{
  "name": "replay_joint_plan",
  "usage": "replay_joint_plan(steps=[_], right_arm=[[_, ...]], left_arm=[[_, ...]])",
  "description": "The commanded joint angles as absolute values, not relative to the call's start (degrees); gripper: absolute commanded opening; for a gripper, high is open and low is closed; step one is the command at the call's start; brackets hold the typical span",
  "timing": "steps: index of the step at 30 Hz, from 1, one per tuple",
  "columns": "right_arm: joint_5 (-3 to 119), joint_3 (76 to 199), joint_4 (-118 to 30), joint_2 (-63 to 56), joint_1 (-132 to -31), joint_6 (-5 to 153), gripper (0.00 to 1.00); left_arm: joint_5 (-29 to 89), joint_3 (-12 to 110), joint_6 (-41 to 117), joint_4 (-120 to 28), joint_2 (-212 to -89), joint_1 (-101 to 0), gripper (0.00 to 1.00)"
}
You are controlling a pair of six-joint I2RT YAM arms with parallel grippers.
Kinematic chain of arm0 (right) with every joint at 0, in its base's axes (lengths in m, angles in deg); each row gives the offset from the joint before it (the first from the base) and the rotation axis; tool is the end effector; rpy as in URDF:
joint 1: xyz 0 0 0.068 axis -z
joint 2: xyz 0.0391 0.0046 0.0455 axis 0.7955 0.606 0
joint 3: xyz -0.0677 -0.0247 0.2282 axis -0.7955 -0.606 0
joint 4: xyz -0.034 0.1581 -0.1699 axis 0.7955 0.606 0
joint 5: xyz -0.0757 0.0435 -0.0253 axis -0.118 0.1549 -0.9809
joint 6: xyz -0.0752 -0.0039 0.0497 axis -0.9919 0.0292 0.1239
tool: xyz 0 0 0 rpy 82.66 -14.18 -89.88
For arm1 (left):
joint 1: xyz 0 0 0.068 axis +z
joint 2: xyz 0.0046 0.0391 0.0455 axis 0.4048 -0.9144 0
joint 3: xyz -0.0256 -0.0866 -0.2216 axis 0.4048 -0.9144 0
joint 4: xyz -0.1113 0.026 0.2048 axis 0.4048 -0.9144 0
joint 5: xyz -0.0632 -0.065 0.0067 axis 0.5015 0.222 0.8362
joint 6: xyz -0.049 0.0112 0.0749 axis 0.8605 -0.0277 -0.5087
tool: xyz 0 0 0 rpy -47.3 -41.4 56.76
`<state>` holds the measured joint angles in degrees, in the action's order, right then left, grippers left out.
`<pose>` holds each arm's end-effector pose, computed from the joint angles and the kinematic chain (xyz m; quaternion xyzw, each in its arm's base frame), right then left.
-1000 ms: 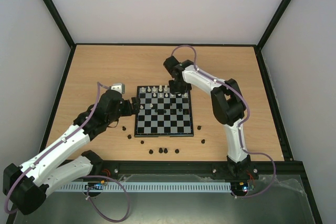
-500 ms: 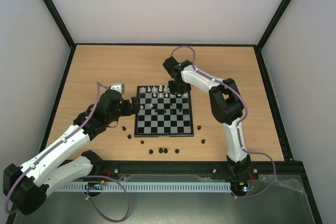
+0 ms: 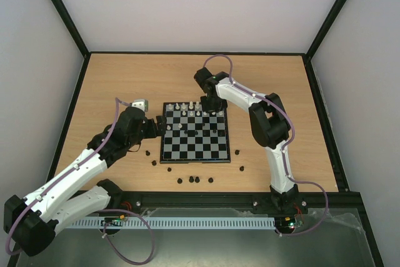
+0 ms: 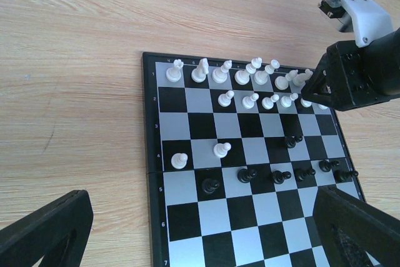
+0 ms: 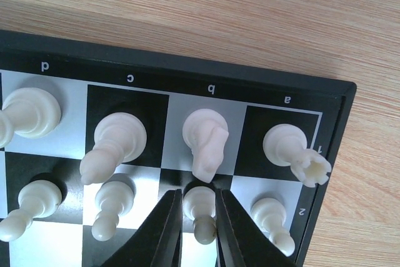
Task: Set up the chess pieces on the board
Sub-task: Place the chess piece on the chessboard, then pick up the chess piece from the chessboard.
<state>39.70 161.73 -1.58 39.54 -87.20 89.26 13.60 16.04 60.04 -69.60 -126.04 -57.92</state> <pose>0.3624 0.2307 0.1282 -0.0859 0.9728 0.0115 0.2150 0.1955 -0.1180 0.2234 -0.0344 0.8759 -0.2139 0.4311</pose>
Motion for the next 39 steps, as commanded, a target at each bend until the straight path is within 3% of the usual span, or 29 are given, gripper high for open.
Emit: replay_joint_plan(steps=[1, 12, 15, 20, 24, 33, 39], right_arm=[[40.05, 162.10, 1.38, 37.66, -87.28, 89.15, 0.16], [40.65, 160.98, 1.16, 32.06, -87.42, 89.30, 0.19], [40.62, 159.68, 0.87, 29.41, -87.62, 89.78, 0.24], [41.03, 152.98, -2.83, 20.46, -88.37, 90.91, 0.56], [43.62, 144.67, -7.58, 12.48, -88.58, 91.90, 0.71], [50.04, 130.12, -16.99, 0.79, -89.08, 93.07, 0.73], [51.60, 128.51, -18.21, -1.04, -89.24, 93.02, 0.72]], left_arm=[[13.68, 15.61, 59.68, -69.21, -125.92, -57.63, 1.00], [13.59, 16.06, 59.94, -69.33, -127.04, -57.62, 0.99], [13.51, 16.31, 60.14, -69.20, -127.90, -57.58, 0.99], [14.31, 16.81, 60.93, -68.27, -131.50, -57.61, 1.00], [14.63, 19.34, 60.36, -68.57, -136.54, -57.55, 0.99], [13.56, 28.34, 58.46, -71.60, -148.73, -58.42, 0.99], [13.62, 35.25, 57.69, -72.89, -158.38, -61.62, 0.83]])
